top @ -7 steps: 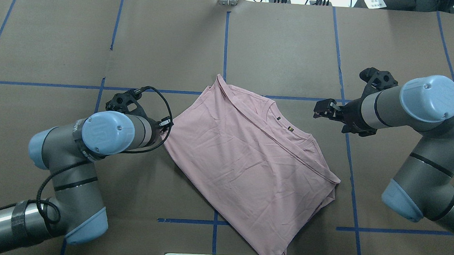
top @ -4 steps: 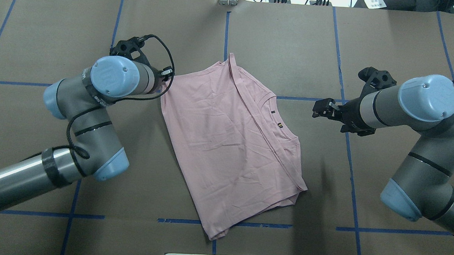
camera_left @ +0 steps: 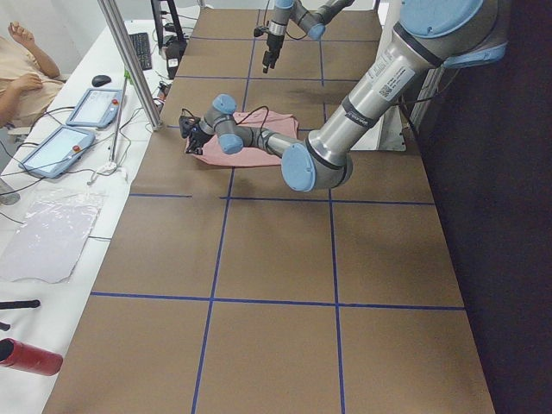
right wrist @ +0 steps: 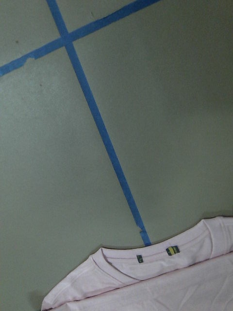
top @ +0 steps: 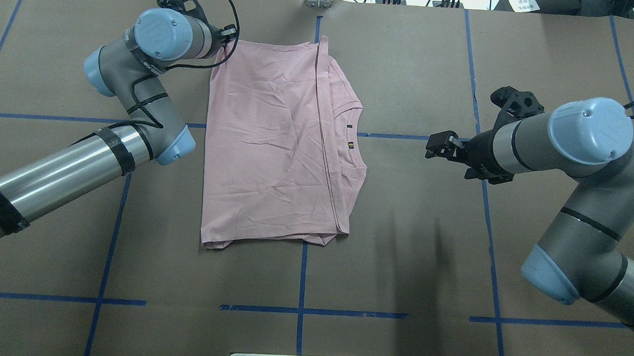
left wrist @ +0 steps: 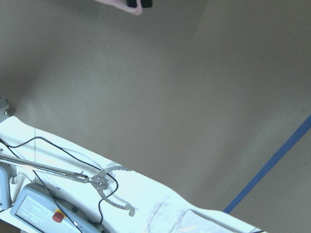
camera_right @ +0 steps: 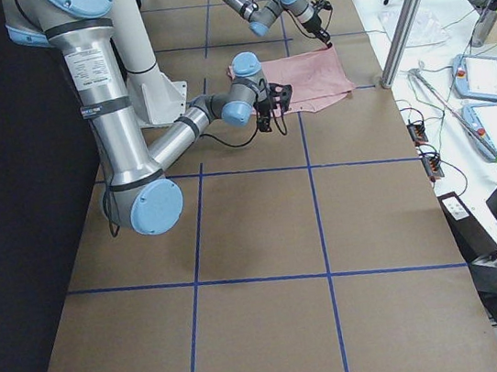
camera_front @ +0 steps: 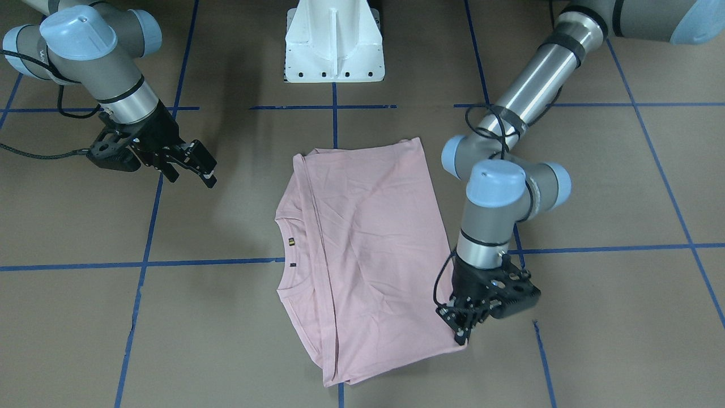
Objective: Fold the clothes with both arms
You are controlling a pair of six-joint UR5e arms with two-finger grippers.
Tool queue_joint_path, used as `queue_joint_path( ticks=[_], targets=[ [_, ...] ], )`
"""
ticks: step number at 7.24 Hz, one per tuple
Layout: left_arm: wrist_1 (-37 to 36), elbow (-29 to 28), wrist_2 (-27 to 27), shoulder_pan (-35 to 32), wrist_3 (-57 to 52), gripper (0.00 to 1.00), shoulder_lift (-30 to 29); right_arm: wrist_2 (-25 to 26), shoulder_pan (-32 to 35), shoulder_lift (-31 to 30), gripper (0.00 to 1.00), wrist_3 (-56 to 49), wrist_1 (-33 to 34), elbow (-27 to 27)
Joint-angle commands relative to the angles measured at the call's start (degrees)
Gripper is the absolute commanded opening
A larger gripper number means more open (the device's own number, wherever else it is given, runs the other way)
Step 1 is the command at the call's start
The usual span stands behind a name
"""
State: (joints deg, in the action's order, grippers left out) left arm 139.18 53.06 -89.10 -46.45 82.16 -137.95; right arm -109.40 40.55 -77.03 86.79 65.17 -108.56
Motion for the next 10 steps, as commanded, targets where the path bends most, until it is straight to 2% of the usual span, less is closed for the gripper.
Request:
queue_joint_path(
  ticks=[1, 2, 3, 4, 5, 6, 8, 10],
  targets=[
    [3.21, 1.04, -0.11, -0.93, -0.78, 0.52, 0.56, 3.29, -3.18, 2.74, 1.0, 0.13, 0.05, 0.01],
    [2.25, 11.61, -1.16, -1.19, -0.69, 0.55, 5.71, 7.66, -7.11, 6.15, 1.0, 3.7, 0.05, 0.19],
    [1.11, 22.94, -4.73, -1.63, -0.6, 0.54, 13.68, 13.97, -12.03, 10.01, 1.0, 11.65, 0.31, 1.67],
    [-0.47, 29.41, -7.21, -2.24, -0.69, 0.55, 18.72, 19.08, -15.82, 14.32, 0.99, 16.78, 0.83, 4.9],
    [-0.57, 30.25, -7.23, -2.16, -0.51, 0.55, 19.64, 19.92, -17.16, 16.97, 0.88, 18.05, 0.93, 7.02],
    [-0.57, 30.26, -7.23, -2.07, -0.51, 0.56, 19.73, 20.01, -18.65, 16.91, 0.77, 18.15, 1.1, 7.48],
    [-0.49, 30.17, -7.14, -1.9, -0.42, 0.58, 20.0, 19.84, -19.19, 17.26, 0.62, 17.8, 5.75, 8.19],
    [-0.49, 30.17, -7.06, -1.72, 1.14, 0.58, 19.91, 19.66, -19.46, 21.89, 0.61, 17.97, 9.43, 13.08]
  ],
)
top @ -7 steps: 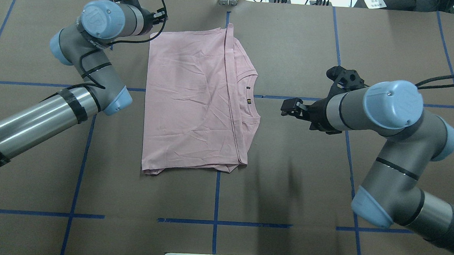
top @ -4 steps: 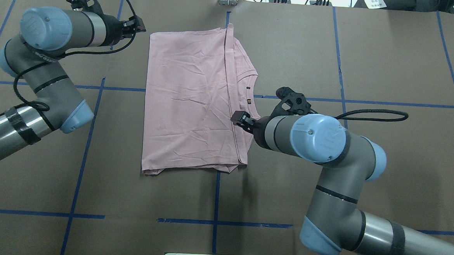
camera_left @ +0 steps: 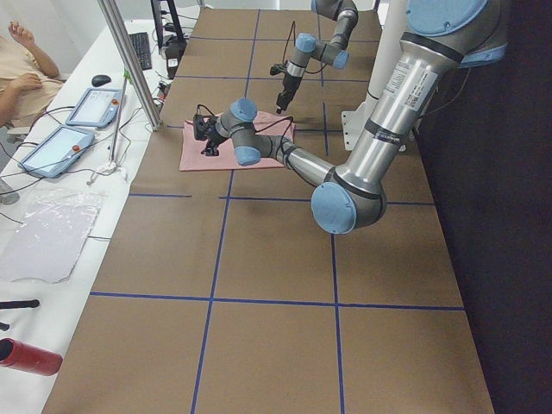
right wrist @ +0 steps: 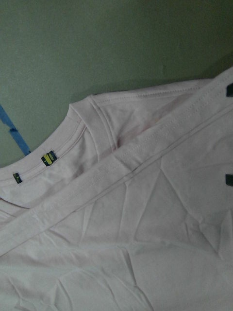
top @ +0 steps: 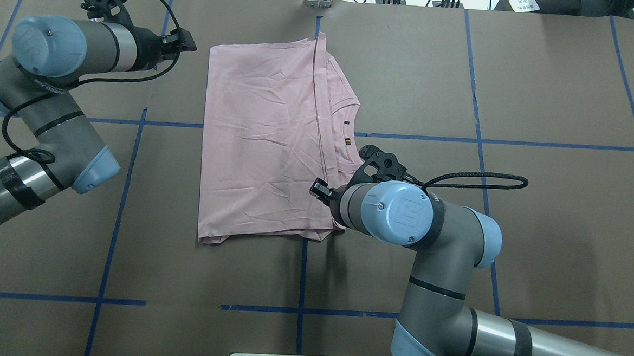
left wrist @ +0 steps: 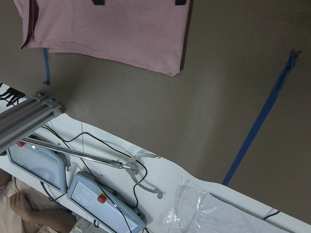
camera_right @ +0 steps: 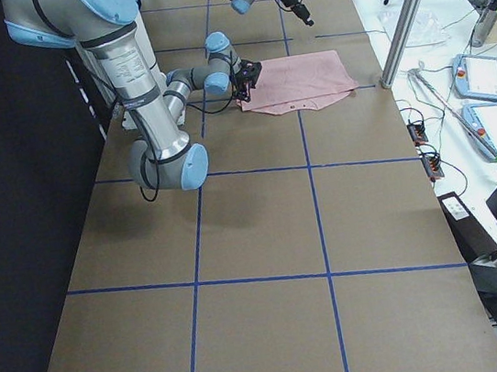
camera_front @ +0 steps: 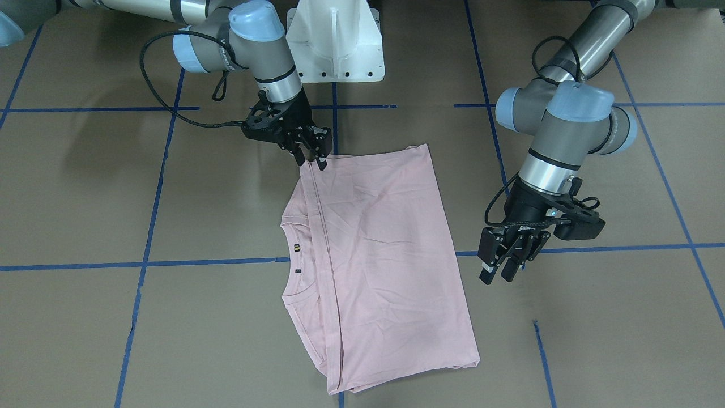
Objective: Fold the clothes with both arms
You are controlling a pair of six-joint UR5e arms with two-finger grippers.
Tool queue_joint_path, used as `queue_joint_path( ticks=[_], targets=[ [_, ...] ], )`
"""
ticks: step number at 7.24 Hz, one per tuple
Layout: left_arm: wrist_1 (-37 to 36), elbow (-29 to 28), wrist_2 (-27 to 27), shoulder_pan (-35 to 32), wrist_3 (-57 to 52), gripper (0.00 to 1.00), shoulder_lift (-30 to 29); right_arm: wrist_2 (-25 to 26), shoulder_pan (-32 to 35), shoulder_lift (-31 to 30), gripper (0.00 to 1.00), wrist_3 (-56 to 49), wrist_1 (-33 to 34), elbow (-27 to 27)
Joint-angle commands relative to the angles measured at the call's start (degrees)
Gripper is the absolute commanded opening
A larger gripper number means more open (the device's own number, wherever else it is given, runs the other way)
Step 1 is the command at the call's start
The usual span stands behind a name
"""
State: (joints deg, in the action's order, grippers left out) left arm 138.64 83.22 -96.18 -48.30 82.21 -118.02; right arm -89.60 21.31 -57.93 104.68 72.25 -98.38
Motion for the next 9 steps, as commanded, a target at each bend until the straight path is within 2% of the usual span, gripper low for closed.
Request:
queue_joint_path(
  ticks=[1, 2, 4, 9],
  targets=[
    [0.05, 0.01, -0.06, 0.14, 1.11, 0.58, -0.02, -0.31, -0.21, 2.65, 0.61, 0.08, 2.45, 3.54],
    [0.05, 0.01, 0.03, 0.23, 1.11, 0.58, -0.02, -0.58, -0.21, 2.65, 0.61, -0.09, 2.37, 5.37],
    [-0.04, -0.07, 0.03, 0.14, 1.11, 0.58, -0.02, -2.77, -0.21, 2.47, 0.61, -0.09, 2.37, 5.3],
    [-0.04, -0.07, -0.06, 0.23, 1.11, 0.58, -0.11, -2.86, -0.21, 2.65, 0.61, -0.09, 4.47, 4.86]
  ],
)
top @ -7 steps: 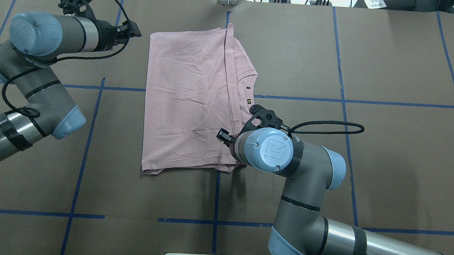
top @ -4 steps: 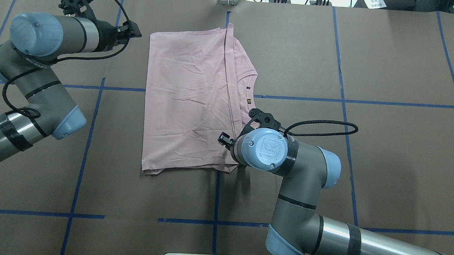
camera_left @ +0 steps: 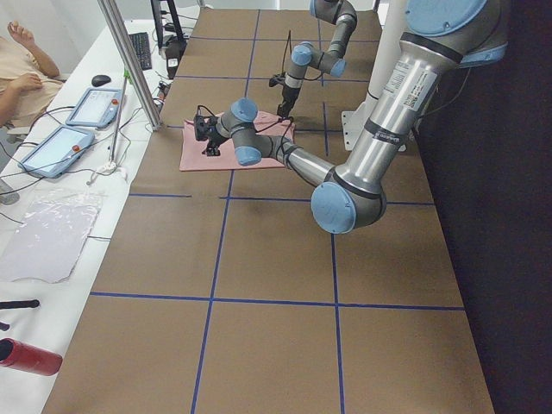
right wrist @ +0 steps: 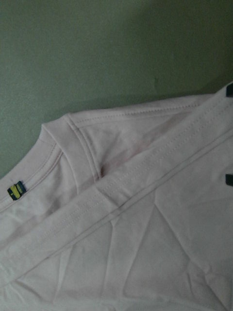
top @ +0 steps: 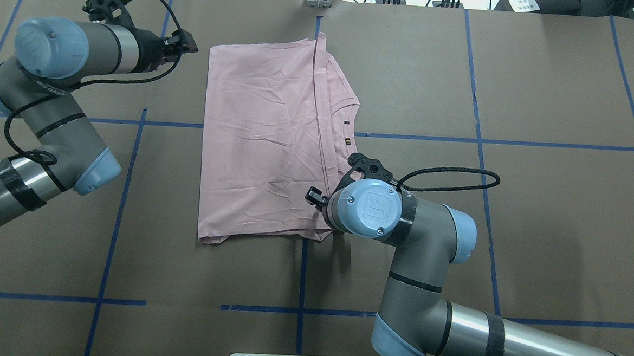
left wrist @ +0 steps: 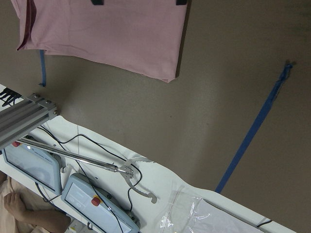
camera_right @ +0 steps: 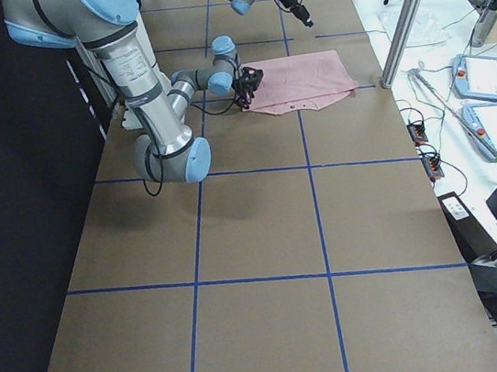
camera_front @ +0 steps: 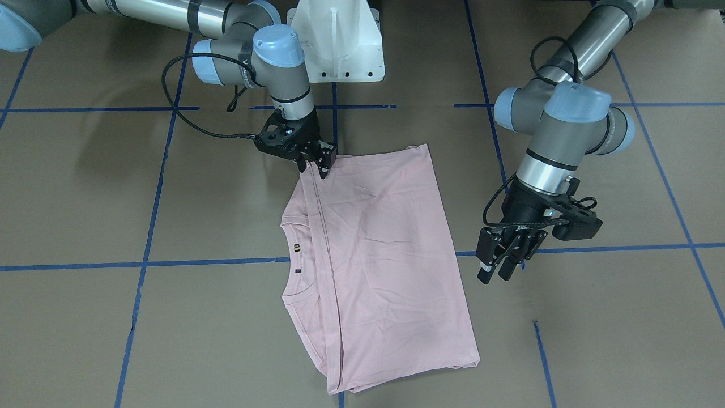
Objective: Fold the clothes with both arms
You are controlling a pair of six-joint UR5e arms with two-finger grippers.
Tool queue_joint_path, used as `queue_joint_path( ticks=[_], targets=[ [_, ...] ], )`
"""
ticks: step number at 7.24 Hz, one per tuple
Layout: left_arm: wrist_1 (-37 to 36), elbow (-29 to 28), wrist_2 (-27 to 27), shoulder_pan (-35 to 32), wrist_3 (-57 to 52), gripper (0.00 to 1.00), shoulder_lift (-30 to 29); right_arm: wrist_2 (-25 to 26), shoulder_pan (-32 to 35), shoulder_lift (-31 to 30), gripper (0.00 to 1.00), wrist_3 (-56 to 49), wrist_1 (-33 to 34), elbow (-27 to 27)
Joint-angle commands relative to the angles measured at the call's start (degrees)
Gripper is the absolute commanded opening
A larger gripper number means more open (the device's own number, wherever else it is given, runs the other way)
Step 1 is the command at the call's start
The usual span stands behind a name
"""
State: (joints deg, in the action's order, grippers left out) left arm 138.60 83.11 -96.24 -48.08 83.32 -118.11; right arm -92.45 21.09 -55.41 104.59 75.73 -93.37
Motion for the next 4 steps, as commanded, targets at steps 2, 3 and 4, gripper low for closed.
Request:
queue_joint_path(
  ticks=[2, 3, 4],
  targets=[
    [0.0, 0.13, 0.0, 0.0, 0.09, 0.58, -0.1, -0.18, 0.0, 0.22, 0.61, 0.0, 1.78, -0.5],
    [0.0, 0.13, 0.0, 0.0, 0.09, 0.58, -0.1, -0.18, 0.0, -0.04, 0.61, 0.0, 1.79, -0.59],
    [0.0, 0.13, 0.0, 0.0, 0.09, 0.58, -0.1, -0.18, 0.0, -0.04, 0.52, 0.0, 1.87, -0.59]
  ],
)
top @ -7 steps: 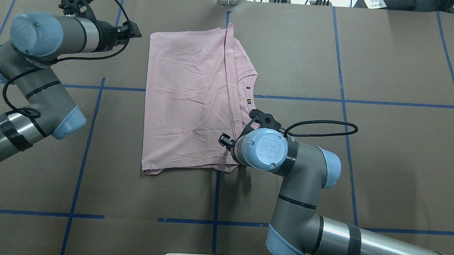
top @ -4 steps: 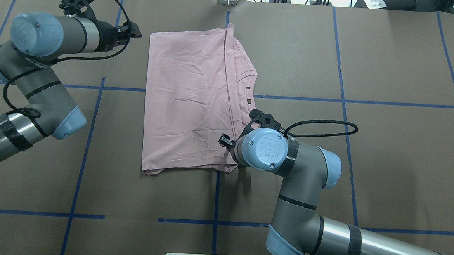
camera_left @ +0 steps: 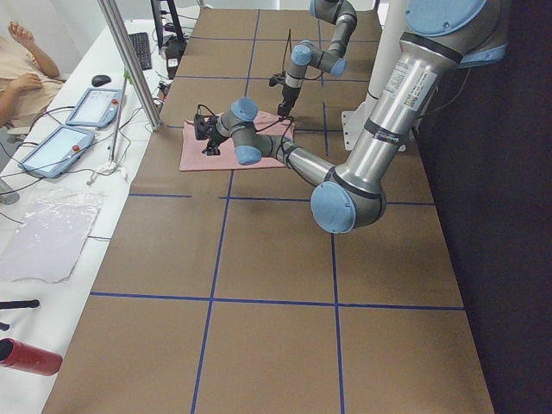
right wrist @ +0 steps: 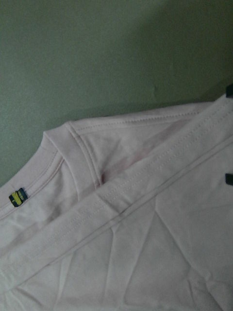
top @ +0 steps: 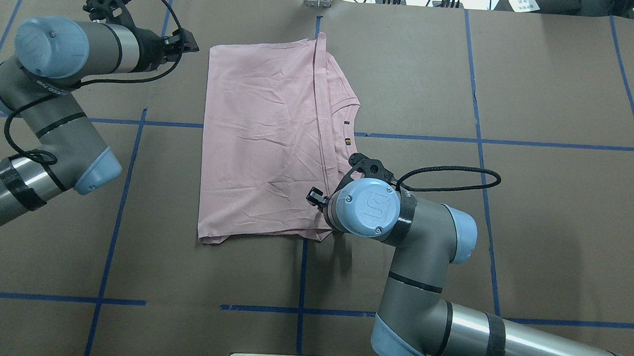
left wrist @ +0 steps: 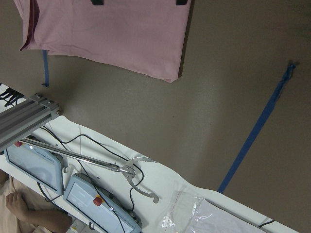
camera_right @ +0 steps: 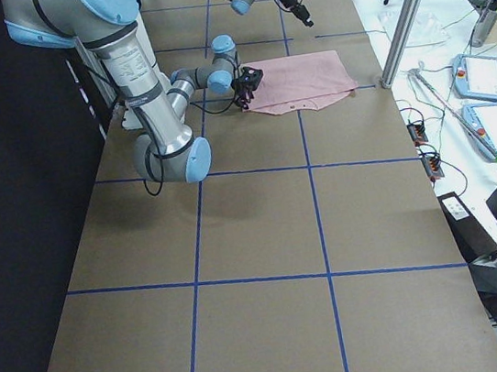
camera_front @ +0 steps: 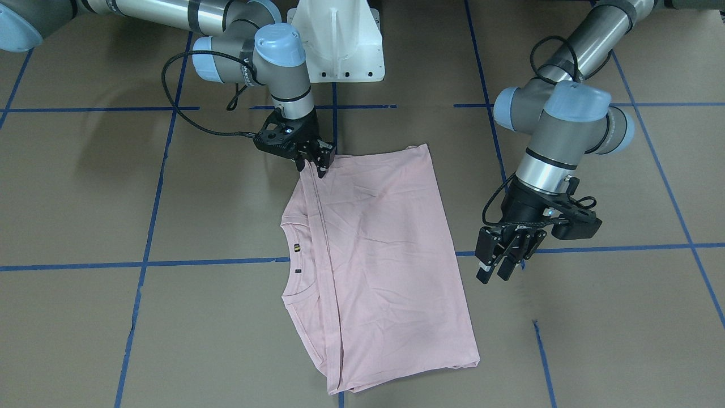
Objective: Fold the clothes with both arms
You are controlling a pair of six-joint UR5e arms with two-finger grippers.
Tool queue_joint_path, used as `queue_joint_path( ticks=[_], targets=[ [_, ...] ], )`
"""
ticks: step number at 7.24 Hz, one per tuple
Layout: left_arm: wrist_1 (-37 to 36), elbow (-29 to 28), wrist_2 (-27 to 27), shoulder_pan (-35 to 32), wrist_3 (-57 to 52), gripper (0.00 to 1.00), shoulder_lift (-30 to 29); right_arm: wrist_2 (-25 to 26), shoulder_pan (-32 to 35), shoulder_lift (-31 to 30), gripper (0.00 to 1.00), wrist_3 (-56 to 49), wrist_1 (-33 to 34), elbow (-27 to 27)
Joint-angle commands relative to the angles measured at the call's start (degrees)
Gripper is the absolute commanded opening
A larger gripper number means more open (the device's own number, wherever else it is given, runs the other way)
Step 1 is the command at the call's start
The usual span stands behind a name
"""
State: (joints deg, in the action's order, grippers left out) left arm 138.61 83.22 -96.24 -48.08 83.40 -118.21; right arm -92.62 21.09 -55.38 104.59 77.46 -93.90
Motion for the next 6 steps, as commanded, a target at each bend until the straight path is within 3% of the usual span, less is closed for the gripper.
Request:
queue_joint_path(
  ticks=[1, 2, 4, 5, 6],
  targets=[
    [0.0, 0.01, 0.0, 0.0, 0.01, 0.58, 0.0, 0.07, 0.0, -0.16, 0.32, 0.0, 0.15, -0.05],
    [0.0, 0.01, 0.0, 0.0, 0.01, 0.59, 0.08, 0.07, -0.17, -0.34, 0.22, 0.09, 0.15, 0.12],
    [0.0, 0.01, 0.09, 0.0, 0.19, 0.59, 0.08, 0.07, -0.26, -0.34, 0.22, 0.09, 0.15, 0.21],
    [0.0, 0.01, 0.09, 0.0, 0.27, 0.59, 0.08, 0.07, -0.26, -0.25, 0.29, 0.09, 0.32, -0.05],
    [0.0, 0.01, 0.09, 0.0, 0.27, 0.6, 0.08, 0.16, -0.26, -0.08, 0.49, 0.09, 0.5, -0.05]
  ],
)
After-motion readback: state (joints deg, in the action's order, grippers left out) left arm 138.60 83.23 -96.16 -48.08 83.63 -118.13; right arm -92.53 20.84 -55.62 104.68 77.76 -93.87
